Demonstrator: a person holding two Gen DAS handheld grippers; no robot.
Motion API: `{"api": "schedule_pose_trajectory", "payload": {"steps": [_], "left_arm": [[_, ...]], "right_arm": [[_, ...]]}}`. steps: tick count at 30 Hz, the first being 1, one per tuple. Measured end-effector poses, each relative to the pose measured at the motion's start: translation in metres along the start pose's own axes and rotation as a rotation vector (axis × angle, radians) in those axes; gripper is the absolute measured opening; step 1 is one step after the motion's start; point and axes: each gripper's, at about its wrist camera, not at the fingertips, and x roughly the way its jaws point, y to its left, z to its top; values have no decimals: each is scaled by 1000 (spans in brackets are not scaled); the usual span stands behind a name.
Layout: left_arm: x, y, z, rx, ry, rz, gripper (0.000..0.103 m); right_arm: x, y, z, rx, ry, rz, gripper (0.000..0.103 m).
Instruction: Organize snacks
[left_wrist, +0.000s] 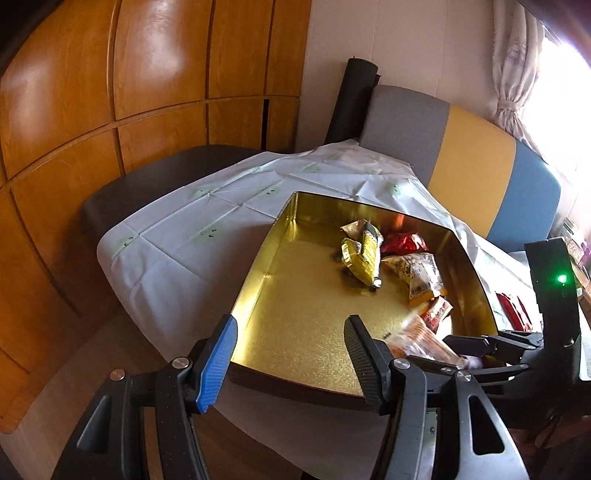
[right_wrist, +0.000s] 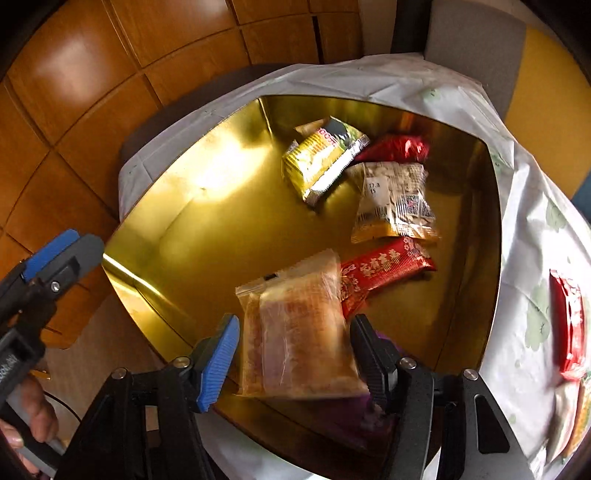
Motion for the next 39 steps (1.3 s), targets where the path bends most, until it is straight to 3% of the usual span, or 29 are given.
{"api": "schedule_pose_trajectory", "payload": {"steps": [3, 7, 14, 24, 39], "left_arm": [[-1, -5, 0, 13, 1, -5, 61], [-4, -9, 0, 27, -7, -3, 61], [-8, -17, 0, 52, -12, -11, 61], [-19, -38, -1, 119, -29, -39, 61], [-26, -78, -3, 215, -20, -100, 61]], "right_arm": [[-6, -1, -1, 0, -20, -2, 72], [-20, -5, -3, 37, -76, 22, 73], [-61, -18, -18, 89, -187, -15, 75], [-114, -73, -54, 161, -265, -147, 80], [-177, -194, -107, 305, -260, -397, 85]]}}
